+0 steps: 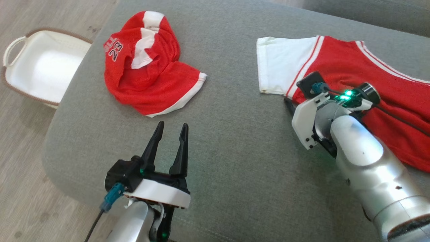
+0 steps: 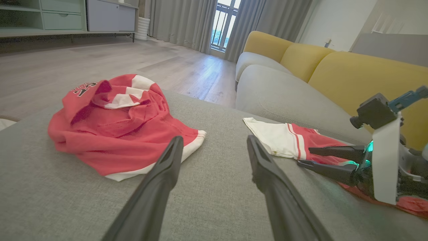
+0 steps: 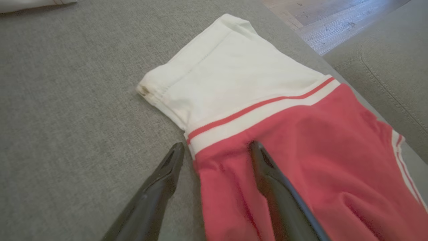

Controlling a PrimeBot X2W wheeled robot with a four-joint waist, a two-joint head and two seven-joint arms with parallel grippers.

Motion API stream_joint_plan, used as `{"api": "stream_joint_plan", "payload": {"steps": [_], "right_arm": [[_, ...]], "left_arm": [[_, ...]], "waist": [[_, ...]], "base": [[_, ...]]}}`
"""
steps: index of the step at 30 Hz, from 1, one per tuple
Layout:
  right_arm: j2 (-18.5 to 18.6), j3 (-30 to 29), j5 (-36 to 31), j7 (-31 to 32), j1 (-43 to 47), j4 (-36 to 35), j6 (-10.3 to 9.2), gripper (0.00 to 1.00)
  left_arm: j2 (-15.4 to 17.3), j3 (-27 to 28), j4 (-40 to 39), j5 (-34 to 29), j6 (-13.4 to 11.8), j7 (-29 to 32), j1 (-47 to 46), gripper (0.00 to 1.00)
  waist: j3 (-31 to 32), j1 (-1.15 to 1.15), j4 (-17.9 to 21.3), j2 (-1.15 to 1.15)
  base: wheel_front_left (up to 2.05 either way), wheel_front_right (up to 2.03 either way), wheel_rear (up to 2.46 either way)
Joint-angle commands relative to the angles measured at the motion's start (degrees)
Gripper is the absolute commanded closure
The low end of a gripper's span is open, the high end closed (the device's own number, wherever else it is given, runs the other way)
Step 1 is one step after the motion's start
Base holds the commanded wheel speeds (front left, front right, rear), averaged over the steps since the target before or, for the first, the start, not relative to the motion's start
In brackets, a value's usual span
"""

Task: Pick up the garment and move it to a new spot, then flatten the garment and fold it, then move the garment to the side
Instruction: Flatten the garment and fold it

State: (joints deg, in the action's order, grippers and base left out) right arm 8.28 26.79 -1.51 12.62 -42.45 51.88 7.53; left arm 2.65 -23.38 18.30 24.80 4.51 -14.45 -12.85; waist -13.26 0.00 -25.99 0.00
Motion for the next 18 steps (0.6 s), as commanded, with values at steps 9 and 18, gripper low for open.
{"api": "stream_joint_plan", "payload": {"steps": [9,18], "right_arm": [[-2.9,-2.05,-2.07,-1.97,-4.75,6.92,-0.04,1.0],[-5.06,-5.41,1.74,-10.84,-9.05,6.52,-0.04,1.0]], "left_arm": [[0.22,1.64,-1.56,0.54,-0.4,-0.55,-2.3,0.0],[0.22,1.91,-1.05,-0.18,-0.56,-0.55,-2.05,0.0]], "waist": [[-1.02,0.0,-0.74,0.0],[0.5,0.0,0.72,0.0]], "base": [[0.0,0.0,0.0],[0.0,0.0,0.0]]}}
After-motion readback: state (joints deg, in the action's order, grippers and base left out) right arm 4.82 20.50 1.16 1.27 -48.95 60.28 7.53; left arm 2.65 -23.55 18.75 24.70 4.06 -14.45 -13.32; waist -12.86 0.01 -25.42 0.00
